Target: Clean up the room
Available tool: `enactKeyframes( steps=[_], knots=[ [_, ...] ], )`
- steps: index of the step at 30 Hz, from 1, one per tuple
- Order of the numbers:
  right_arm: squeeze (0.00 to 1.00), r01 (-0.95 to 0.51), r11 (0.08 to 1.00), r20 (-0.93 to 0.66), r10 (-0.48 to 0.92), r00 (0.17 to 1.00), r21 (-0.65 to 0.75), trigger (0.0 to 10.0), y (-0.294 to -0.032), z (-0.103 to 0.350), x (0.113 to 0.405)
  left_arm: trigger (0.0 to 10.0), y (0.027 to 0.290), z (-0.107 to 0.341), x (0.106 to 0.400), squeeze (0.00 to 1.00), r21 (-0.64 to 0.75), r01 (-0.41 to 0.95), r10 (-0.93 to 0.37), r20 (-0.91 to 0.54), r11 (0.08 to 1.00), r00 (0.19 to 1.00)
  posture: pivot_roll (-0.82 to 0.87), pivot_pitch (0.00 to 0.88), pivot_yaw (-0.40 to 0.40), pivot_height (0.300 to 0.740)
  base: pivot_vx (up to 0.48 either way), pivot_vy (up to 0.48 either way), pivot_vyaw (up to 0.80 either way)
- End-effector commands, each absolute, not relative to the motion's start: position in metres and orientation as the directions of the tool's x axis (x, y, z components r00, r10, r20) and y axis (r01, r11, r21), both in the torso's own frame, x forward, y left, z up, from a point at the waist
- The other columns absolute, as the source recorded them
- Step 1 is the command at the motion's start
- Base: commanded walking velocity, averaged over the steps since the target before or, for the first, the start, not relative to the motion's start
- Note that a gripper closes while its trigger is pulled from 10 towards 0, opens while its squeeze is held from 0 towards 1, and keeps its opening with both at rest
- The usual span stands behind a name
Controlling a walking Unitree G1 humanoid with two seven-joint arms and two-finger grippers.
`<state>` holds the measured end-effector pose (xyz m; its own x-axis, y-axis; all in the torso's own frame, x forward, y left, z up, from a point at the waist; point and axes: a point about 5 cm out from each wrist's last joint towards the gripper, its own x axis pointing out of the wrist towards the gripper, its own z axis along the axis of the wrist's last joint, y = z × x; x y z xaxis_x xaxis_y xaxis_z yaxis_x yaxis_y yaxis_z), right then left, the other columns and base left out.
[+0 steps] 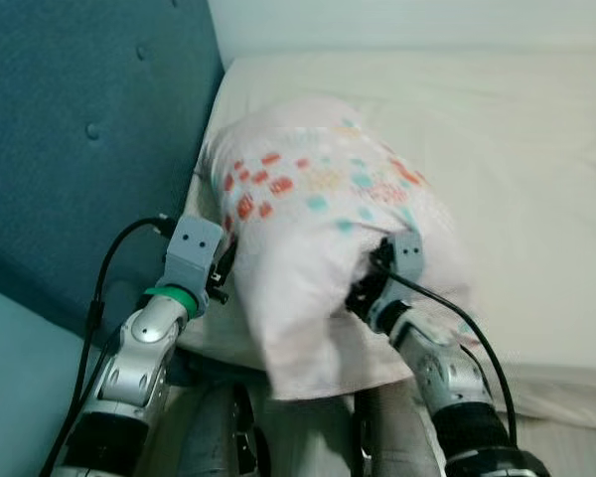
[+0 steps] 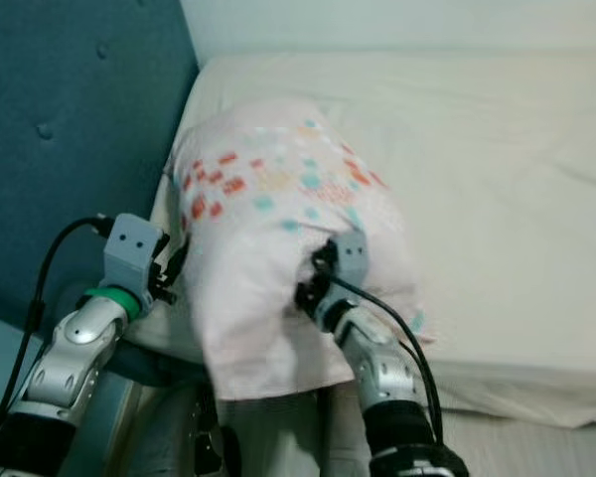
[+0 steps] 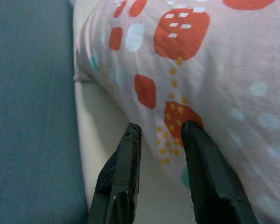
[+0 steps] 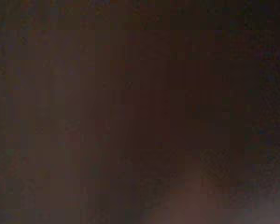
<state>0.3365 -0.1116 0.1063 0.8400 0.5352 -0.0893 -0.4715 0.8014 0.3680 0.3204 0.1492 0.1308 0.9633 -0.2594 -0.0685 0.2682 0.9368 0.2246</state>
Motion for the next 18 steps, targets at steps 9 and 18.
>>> enactKeyframes(
  steps=[9,18],
  knots=[
    [0.0,-0.712,0.599,-0.143,0.792,0.593,0.368,10.0,-0.048,0.093,0.32,10.0,0.172,0.166,0.335,0.0,0.399,0.074,-0.127,0.107,0.914,0.986,0.02,0.169,0.187,0.616,0.0,0.0,0.0],
    [0.0,-0.646,0.578,-0.319,0.816,0.483,0.5,10.0,-0.086,0.036,0.277,10.0,0.187,0.205,0.347,0.0,0.553,0.009,-0.157,0.221,0.833,0.963,0.01,0.151,0.178,0.616,0.0,0.0,0.0]
  ],
)
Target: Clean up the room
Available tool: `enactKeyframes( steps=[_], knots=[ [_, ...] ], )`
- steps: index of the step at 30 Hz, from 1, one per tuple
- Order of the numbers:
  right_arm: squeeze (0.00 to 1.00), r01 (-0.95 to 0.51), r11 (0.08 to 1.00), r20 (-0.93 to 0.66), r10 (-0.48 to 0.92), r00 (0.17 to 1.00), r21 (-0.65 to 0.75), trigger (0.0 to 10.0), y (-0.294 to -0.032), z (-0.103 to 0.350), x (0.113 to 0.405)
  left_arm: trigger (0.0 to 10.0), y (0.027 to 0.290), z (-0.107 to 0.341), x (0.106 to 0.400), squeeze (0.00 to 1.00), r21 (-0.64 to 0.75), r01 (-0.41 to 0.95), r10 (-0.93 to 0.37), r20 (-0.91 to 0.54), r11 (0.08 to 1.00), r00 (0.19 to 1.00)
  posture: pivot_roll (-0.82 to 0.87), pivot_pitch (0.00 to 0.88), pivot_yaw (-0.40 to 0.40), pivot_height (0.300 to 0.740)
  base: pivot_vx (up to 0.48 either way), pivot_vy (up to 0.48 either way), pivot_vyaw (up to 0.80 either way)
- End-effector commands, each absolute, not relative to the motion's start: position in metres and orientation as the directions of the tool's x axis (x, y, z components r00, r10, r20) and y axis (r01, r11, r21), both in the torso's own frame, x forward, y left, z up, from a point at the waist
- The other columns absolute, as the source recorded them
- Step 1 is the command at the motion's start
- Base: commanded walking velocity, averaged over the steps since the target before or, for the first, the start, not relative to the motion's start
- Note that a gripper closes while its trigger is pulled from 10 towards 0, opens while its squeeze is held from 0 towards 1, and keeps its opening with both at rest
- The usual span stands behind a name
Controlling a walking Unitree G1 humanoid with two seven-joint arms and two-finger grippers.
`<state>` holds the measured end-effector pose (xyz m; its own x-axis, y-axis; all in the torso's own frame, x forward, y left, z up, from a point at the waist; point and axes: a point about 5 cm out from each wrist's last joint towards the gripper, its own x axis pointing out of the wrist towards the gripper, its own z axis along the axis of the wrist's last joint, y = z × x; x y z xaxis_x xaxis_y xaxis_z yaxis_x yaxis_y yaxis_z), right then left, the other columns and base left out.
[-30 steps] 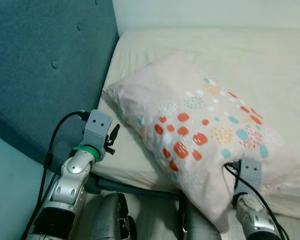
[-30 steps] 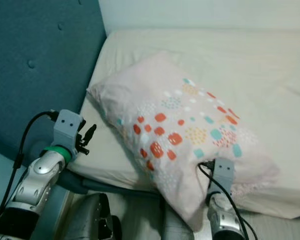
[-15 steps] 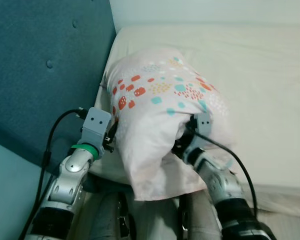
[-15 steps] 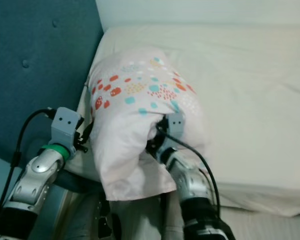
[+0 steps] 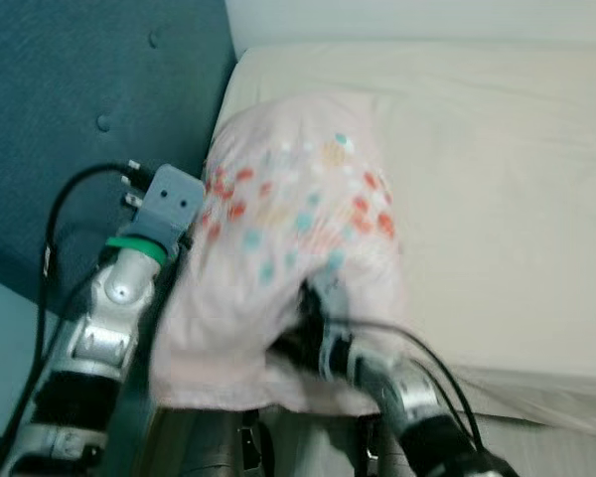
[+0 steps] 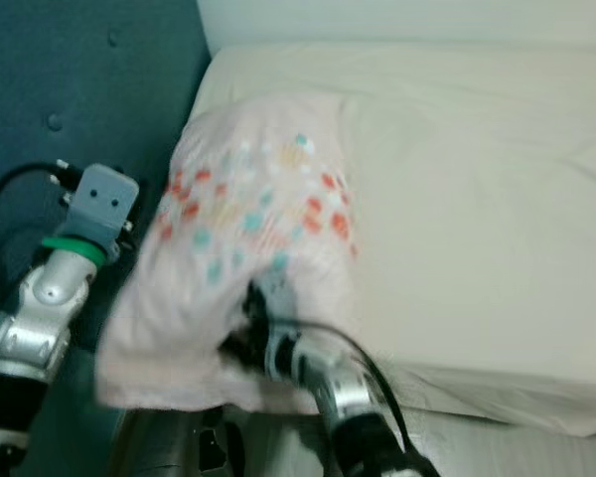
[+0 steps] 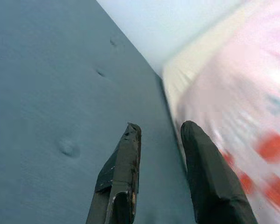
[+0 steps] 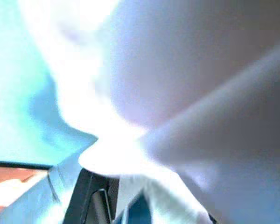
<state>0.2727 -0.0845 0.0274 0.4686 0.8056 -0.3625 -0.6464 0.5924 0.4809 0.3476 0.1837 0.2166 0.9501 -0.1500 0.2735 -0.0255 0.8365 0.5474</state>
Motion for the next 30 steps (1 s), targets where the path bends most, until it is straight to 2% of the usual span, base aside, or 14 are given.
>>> enactKeyframes(
  steps=[1,5,8,15,18,19,21,22,23,24,26,28,29,30],
  knots=[
    [0.0,-0.632,0.582,-0.322,0.812,0.487,0.512,10.0,-0.091,0.035,0.275,10.0,0.187,0.205,0.348,0.0,0.551,0.024,-0.167,0.211,0.834,0.963,0.01,0.151,0.178,0.616,0.0,0.0,0.0],
    [0.0,-0.635,0.6,-0.36,0.8,0.48,0.487,10.0,-0.111,0.027,0.262,10.0,0.186,0.197,0.346,0.0,0.561,0.128,-0.241,0.132,0.818,0.961,0.0,0.149,0.172,0.616,0.0,0.0,0.0],
    [0.0,-0.675,0.61,-0.413,0.787,0.458,0.415,10.0,-0.131,0.023,0.237,10.0,0.185,0.185,0.341,0.0,0.543,0.234,-0.309,0.05,0.806,0.95,-0.01,0.148,0.172,0.616,0.0,0.0,0.0],
    [0.0,-0.658,0.644,-0.422,0.76,0.494,0.39,10.0,-0.148,0.03,0.222,10.0,0.184,0.182,0.34,0.0,0.523,0.248,-0.312,0.037,0.815,0.949,-0.01,0.151,0.172,0.616,0.0,0.0,0.0],
    [0.0,-0.69,0.673,-0.416,0.726,0.547,0.266,10.0,-0.167,0.053,0.207,10.0,0.184,0.175,0.341,0.0,0.487,0.248,-0.283,-0.003,0.837,0.959,-0.02,0.158,0.172,0.616,0.0,0.0,0.0],
    [0.0,-0.69,0.673,-0.416,0.726,0.547,0.266,10.0,-0.167,0.053,0.207,10.0,0.184,0.175,0.341,0.0,0.487,0.248,-0.283,-0.003,0.837,0.959,-0.02,0.158,0.172,0.616,0.0,0.0,0.0],
    [0.0,-0.698,0.684,-0.389,0.715,0.581,0.214,10.0,-0.172,0.066,0.206,10.0,0.185,0.17,0.341,0.0,0.463,0.259,-0.272,-0.04,0.848,0.962,-0.02,0.16,0.171,0.616,0.0,0.0,0.0],
    [0.0,-0.686,0.708,-0.334,0.695,0.637,0.166,10.0,-0.177,0.083,0.209,10.0,0.185,0.163,0.341,0.0,0.445,0.285,-0.269,-0.101,0.849,0.958,-0.02,0.164,0.173,0.616,0.0,0.0,0.0],
    [0.0,-0.686,0.708,-0.334,0.695,0.637,0.166,10.0,-0.177,0.083,0.209,10.0,0.185,0.163,0.341,0.0,0.445,0.285,-0.269,-0.101,0.849,0.958,-0.02,0.164,0.173,0.616,0.0,0.0,0.0],
    [0.0,-0.66,0.74,-0.282,0.666,0.69,0.133,10.0,-0.183,0.097,0.213,10.0,0.186,0.157,0.341,0.0,0.433,0.305,-0.267,-0.147,0.848,0.952,-0.02,0.165,0.174,0.616,0.0,0.0,0.0],
    [0.0,-0.66,0.74,-0.282,0.666,0.69,0.133,10.0,-0.183,0.097,0.213,10.0,0.186,0.157,0.341,0.0,0.433,0.305,-0.267,-0.147,0.848,0.952,-0.02,0.165,0.174,0.616,0.0,0.0,0.0],
    [0.0,-0.479,0.878,-0.141,0.477,0.867,0.024,10.0,-0.203,0.128,0.237,10.0,0.191,0.142,0.34,0.0,0.274,0.337,-0.265,-0.27,0.901,0.926,-0.03,0.178,0.195,0.616,0.0,0.0,0.0],
    [0.0,-0.349,0.937,-0.07,0.349,0.935,0.007,10.0,-0.214,0.136,0.252,10.0,0.192,0.137,0.341,0.29,0.158,0.334,-0.274,-0.312,0.929,0.91,-0.03,0.182,0.203,0.616,0.0,0.0,0.0],
    [0.0,-0.349,0.937,-0.07,0.349,0.935,0.007,10.0,-0.214,0.136,0.252,10.0,0.192,0.137,0.341,0.29,0.158,0.334,-0.274,-0.312,0.929,0.91,-0.03,0.182,0.203,0.616,0.0,0.0,0.0]
  ],
)
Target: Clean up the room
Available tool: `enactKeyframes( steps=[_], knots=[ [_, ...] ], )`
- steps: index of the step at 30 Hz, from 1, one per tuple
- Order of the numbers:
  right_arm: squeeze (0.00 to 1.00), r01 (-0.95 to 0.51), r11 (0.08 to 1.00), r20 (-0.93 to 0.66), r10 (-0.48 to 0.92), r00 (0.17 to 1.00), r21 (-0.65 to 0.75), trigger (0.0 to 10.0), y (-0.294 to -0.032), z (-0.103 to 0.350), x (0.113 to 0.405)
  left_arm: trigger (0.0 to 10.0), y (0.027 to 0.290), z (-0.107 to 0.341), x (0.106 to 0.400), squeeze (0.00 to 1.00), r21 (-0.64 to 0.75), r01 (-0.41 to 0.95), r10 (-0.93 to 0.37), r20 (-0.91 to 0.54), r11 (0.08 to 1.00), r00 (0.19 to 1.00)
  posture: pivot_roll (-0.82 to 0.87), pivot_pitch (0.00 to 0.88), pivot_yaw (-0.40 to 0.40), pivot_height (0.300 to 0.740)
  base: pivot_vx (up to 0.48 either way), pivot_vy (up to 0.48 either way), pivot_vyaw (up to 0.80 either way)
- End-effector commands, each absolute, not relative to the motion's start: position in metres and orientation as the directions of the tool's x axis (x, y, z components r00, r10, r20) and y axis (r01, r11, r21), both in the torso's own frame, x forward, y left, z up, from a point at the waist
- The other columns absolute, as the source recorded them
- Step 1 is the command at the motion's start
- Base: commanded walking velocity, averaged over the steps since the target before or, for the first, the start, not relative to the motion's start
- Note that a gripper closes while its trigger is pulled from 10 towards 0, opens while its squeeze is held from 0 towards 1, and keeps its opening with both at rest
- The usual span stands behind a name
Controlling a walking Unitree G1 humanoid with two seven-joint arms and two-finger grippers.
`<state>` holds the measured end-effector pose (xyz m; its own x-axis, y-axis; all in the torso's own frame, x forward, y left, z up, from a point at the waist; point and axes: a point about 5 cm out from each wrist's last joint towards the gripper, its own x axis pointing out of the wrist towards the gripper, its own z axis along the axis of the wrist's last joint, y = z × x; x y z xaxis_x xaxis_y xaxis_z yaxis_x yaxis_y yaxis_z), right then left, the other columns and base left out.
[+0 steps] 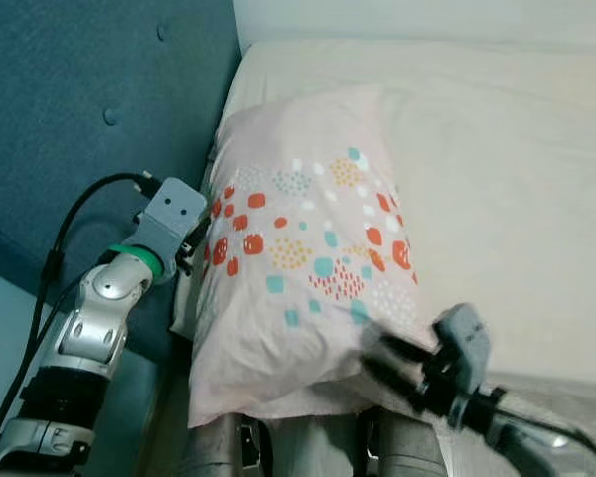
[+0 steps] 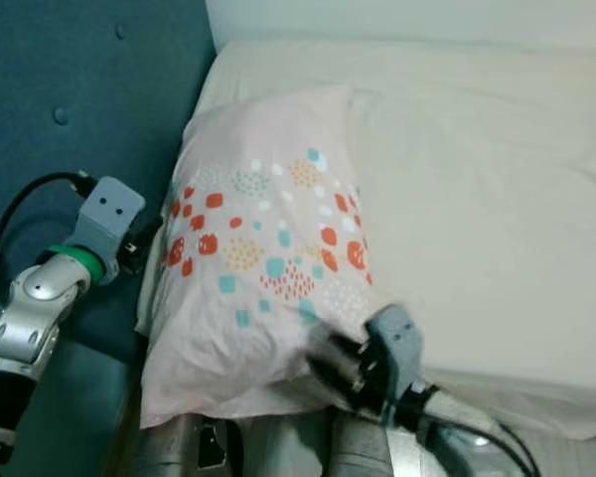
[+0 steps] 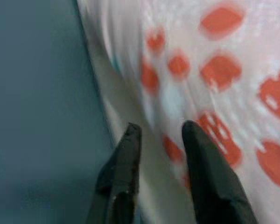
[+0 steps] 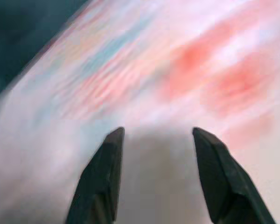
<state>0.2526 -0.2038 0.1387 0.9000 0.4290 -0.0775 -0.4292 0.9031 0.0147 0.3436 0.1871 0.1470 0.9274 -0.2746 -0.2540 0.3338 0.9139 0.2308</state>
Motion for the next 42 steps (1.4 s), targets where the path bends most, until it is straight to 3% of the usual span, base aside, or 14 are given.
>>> enactKeyframes(
  steps=[1,2,3,7,11,17,23,29,34,35,39,42],
  knots=[
    [0.0,-0.349,0.937,-0.07,0.349,0.935,0.007,10.0,-0.214,0.136,0.252,10.0,0.192,0.137,0.341,0.29,0.158,0.334,-0.274,-0.312,0.929,0.91,-0.03,0.182,0.203,0.616,0.0,0.0,0.0],
    [0.0,-0.208,0.977,0.009,0.208,0.978,0.046,10.0,-0.221,0.139,0.27,10.0,0.191,0.133,0.345,1.0,0.006,0.308,-0.289,-0.333,0.951,0.898,-0.02,0.184,0.205,0.616,0.0,0.0,0.0],
    [0.0,-0.183,0.977,0.035,0.18,0.983,0.108,10.0,-0.22,0.134,0.278,10.0,0.193,0.135,0.349,1.0,-0.068,0.276,-0.283,-0.319,0.959,0.905,-0.02,0.186,0.205,0.616,0.0,0.0,0.0],
    [0.0,-0.174,0.973,0.049,0.168,0.985,0.149,10.0,-0.219,0.131,0.282,10.0,0.194,0.137,0.352,1.0,-0.113,0.255,-0.277,-0.309,0.96,0.91,-0.01,0.187,0.205,0.616,0.0,0.0,0.0],
    [0.0,-0.149,0.91,0.056,0.139,0.989,0.387,10.0,-0.209,0.113,0.3,10.0,0.201,0.143,0.359,1.0,-0.313,0.244,-0.335,-0.282,0.918,0.899,0.0,0.189,0.203,0.616,0.0,0.0,0.0],
    [0.0,-0.184,0.824,0.047,0.189,0.981,0.536,10.0,-0.192,0.101,0.315,10.0,0.204,0.141,0.357,1.0,-0.473,0.265,-0.419,-0.255,0.84,0.871,0.01,0.193,0.197,0.616,0.0,0.0,0.0],
    [0.0,-0.188,0.839,0.009,0.214,0.977,0.511,10.0,-0.187,0.096,0.328,10.0,0.206,0.126,0.351,1.0,-0.541,0.241,-0.443,-0.279,0.805,0.852,0.01,0.209,0.174,0.616,0.0,0.0,0.0],
    [0.0,-0.108,0.919,-0.107,0.16,0.981,0.38,10.0,-0.204,0.085,0.33,10.0,0.191,0.1,0.35,1.0,-0.575,0.207,-0.445,-0.309,0.792,0.841,0.0,0.224,0.143,0.616,0.0,0.0,0.0],
    [0.0,-0.061,0.929,-0.135,0.117,0.984,0.365,10.0,-0.213,0.081,0.328,10.0,0.18,0.09,0.35,1.0,-0.564,0.197,-0.44,-0.334,0.802,0.833,-0.01,0.226,0.139,0.616,0.0,0.0,0.0],
    [0.0,-0.048,0.926,-0.142,0.109,0.984,0.374,10.0,-0.216,0.078,0.328,10.0,0.174,0.085,0.35,0.0,-0.572,0.196,-0.45,-0.344,0.797,0.824,-0.02,0.227,0.138,0.616,0.0,0.0,0.0],
    [0.0,-0.057,0.912,-0.163,0.134,0.978,0.406,10.0,-0.213,0.072,0.327,10.0,0.151,0.076,0.346,0.0,-0.618,0.23,-0.528,-0.354,0.752,0.772,-0.02,0.227,0.137,0.616,0.0,0.0,0.0],
    [0.0,-0.134,0.871,-0.174,0.241,0.955,0.473,10.0,-0.198,0.066,0.33,10.0,0.114,0.074,0.34,0.0,-0.667,0.325,-0.657,-0.329,0.67,0.678,-0.02,0.221,0.138,0.616,0.0,0.0,0.0]
  ],
)
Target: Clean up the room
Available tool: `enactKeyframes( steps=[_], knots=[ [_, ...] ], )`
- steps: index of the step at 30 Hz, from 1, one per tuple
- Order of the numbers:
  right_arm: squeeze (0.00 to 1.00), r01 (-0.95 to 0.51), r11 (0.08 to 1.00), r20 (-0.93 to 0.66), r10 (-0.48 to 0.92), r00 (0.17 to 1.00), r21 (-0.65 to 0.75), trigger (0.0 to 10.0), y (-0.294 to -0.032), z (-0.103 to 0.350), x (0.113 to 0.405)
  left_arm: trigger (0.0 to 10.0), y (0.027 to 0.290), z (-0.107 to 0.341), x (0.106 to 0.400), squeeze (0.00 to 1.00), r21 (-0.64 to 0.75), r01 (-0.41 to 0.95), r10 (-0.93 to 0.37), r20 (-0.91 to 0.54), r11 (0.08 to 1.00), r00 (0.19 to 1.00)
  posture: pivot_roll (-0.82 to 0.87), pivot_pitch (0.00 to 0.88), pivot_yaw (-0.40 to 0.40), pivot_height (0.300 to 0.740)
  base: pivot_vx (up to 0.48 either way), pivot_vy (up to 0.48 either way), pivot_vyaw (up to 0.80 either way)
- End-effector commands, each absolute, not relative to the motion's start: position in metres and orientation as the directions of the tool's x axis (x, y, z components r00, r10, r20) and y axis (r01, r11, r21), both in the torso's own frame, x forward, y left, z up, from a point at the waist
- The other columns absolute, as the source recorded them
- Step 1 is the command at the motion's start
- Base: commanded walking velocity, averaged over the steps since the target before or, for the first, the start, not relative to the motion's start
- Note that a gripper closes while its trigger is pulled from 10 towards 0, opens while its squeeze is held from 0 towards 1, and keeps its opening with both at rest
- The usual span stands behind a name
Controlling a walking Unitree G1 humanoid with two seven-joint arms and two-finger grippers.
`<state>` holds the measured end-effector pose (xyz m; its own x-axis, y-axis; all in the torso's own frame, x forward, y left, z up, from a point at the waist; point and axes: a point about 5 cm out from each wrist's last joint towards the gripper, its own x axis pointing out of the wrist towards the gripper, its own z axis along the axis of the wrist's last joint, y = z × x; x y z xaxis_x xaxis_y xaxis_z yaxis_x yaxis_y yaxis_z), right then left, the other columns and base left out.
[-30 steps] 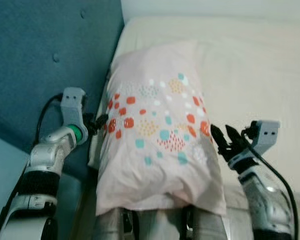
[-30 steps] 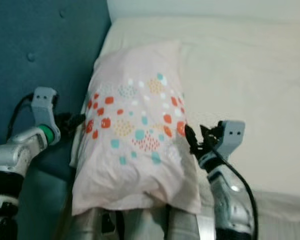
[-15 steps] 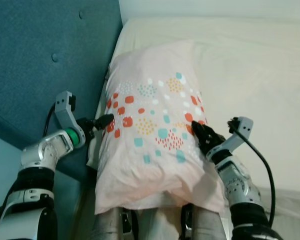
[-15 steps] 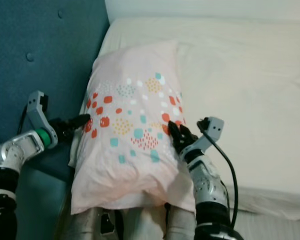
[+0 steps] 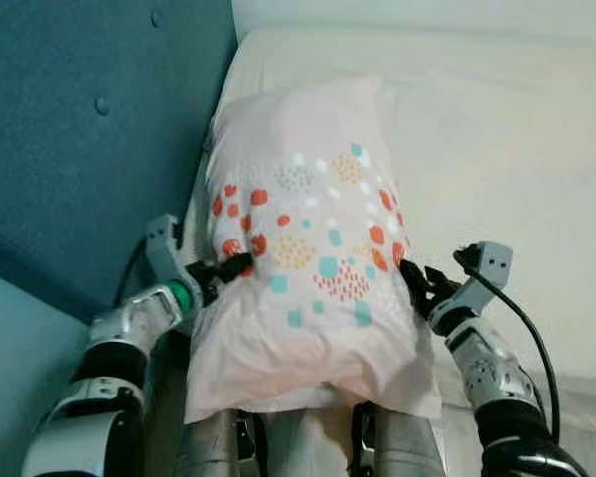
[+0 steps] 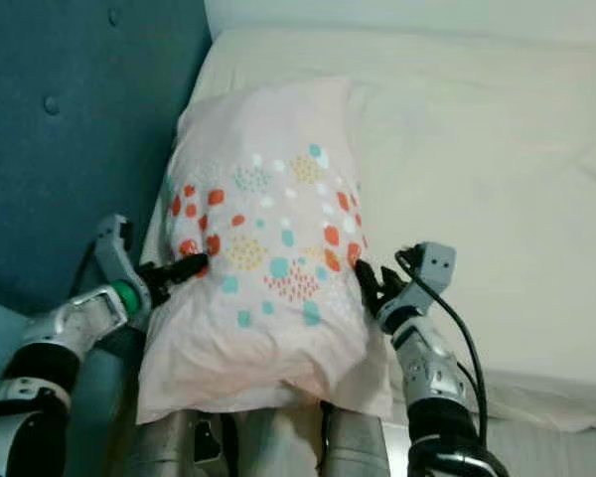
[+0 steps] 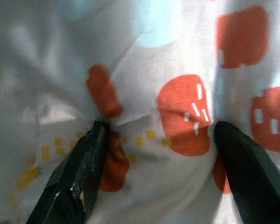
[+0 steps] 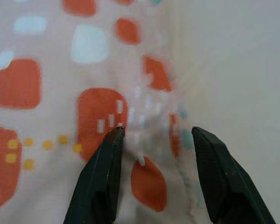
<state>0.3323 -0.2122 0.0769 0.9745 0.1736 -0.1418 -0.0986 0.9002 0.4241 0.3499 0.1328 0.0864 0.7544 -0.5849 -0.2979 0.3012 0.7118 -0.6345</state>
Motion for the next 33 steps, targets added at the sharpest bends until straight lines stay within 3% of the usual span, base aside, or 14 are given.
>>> enactKeyframes(
  steps=[1,2,3,4,5,6,7,8,15,22,33],
  knots=[
    [0.0,-0.148,0.859,-0.18,0.266,0.947,0.49,10.0,-0.194,0.064,0.331,10.0,0.106,0.073,0.338,0.0,-0.672,0.34,-0.676,-0.329,0.658,0.659,-0.02,0.221,0.138,0.616,0.0,0.0,0.0],
    [0.0,-0.149,0.861,-0.211,0.281,0.936,0.486,10.0,-0.191,0.061,0.331,8.9,0.1,0.07,0.337,0.0,-0.669,0.341,-0.683,-0.344,0.66,0.645,-0.02,0.221,0.137,0.616,0.0,0.0,0.0],
    [0.0,-0.149,0.861,-0.211,0.281,0.936,0.486,10.0,-0.191,0.061,0.331,8.9,0.1,0.07,0.337,0.0,-0.669,0.341,-0.683,-0.344,0.66,0.645,-0.02,0.221,0.137,0.616,0.0,0.0,0.0],
    [0.0,-0.145,0.869,-0.236,0.283,0.93,0.473,10.0,-0.19,0.059,0.332,3.8,0.097,0.067,0.336,0.0,-0.664,0.338,-0.681,-0.359,0.667,0.639,-0.02,0.22,0.136,0.616,0.0,0.0,0.0],
    [0.0,-0.131,0.875,-0.271,0.282,0.92,0.467,9.8,-0.189,0.055,0.332,0.0,0.094,0.066,0.335,0.0,-0.658,0.336,-0.678,-0.371,0.674,0.634,-0.02,0.22,0.136,0.616,0.0,0.0,0.0],
    [0.0,-0.131,0.87,-0.295,0.298,0.908,0.476,1.5,-0.187,0.053,0.332,0.0,0.093,0.064,0.334,0.0,-0.652,0.331,-0.675,-0.385,0.682,0.63,-0.01,0.219,0.137,0.616,0.0,0.0,0.0],
    [0.0,-0.131,0.87,-0.295,0.298,0.908,0.476,1.5,-0.187,0.053,0.332,0.0,0.093,0.064,0.334,0.0,-0.652,0.331,-0.675,-0.385,0.682,0.63,-0.01,0.219,0.137,0.616,0.0,0.0,0.0],
    [0.0,-0.133,0.86,-0.308,0.315,0.898,0.494,0.3,-0.185,0.051,0.331,0.0,0.092,0.063,0.334,0.0,-0.65,0.328,-0.673,-0.392,0.685,0.627,-0.01,0.219,0.138,0.616,0.0,0.0,0.0],
    [0.0,-0.164,0.815,-0.323,0.394,0.861,0.556,0.0,-0.177,0.048,0.331,0.0,0.09,0.068,0.335,0.0,-0.653,0.339,-0.684,-0.387,0.677,0.619,0.0,0.222,0.142,0.616,0.0,0.0,0.0],
    [0.0,-0.184,0.766,-0.244,0.407,0.88,0.615,0.0,-0.177,0.057,0.336,0.0,0.089,0.079,0.339,0.0,-0.636,0.357,-0.683,-0.385,0.684,0.621,0.0,0.225,0.151,0.616,0.0,0.0,0.0],
    [0.0,-0.261,0.697,-0.099,0.431,0.897,0.668,0.0,-0.174,0.074,0.341,0.0,0.097,0.112,0.353,0.0,-0.551,0.395,-0.629,-0.338,0.735,0.7,0.0,0.234,0.158,0.616,0.0,0.0,0.0]
  ],
)
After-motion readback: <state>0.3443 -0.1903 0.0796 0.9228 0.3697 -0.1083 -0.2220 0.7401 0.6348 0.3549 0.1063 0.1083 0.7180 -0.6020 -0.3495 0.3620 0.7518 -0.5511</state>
